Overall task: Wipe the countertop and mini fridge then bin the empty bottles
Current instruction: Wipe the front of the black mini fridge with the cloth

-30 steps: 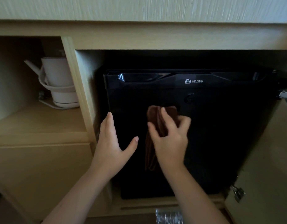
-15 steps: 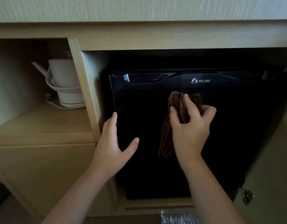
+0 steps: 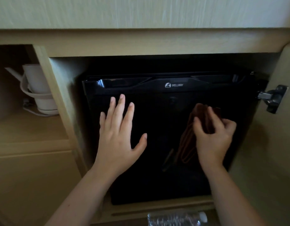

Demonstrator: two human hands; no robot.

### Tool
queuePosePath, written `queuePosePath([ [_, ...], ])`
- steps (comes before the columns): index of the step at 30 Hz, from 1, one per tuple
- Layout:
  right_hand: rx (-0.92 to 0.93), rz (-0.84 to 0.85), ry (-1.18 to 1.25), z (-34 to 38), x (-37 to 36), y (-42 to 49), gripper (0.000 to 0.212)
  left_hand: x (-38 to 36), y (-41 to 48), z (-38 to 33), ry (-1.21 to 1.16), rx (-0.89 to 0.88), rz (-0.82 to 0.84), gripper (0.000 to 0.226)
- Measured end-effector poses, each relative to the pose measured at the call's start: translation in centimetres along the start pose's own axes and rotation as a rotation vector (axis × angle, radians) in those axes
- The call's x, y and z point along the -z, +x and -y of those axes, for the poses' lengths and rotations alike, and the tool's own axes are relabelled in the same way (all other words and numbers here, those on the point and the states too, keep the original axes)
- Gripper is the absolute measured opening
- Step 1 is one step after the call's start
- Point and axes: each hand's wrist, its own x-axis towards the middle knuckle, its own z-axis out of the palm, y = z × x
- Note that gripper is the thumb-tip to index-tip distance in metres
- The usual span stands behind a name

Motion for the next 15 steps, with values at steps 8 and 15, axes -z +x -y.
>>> queuePosePath([
  [8, -0.036, -0.022, -0.035, -1.3, 0.7, -0.1, 0.048, -1.5, 3.9, -4.8, 0.092, -0.020, -0.010, 0.067],
  [15, 0.165, 0.104, -0.003, -2.2, 0.4, -1.3, 0.047, -4.5, 3.5, -7.7, 0.108, -0.081, 0.020, 0.063],
])
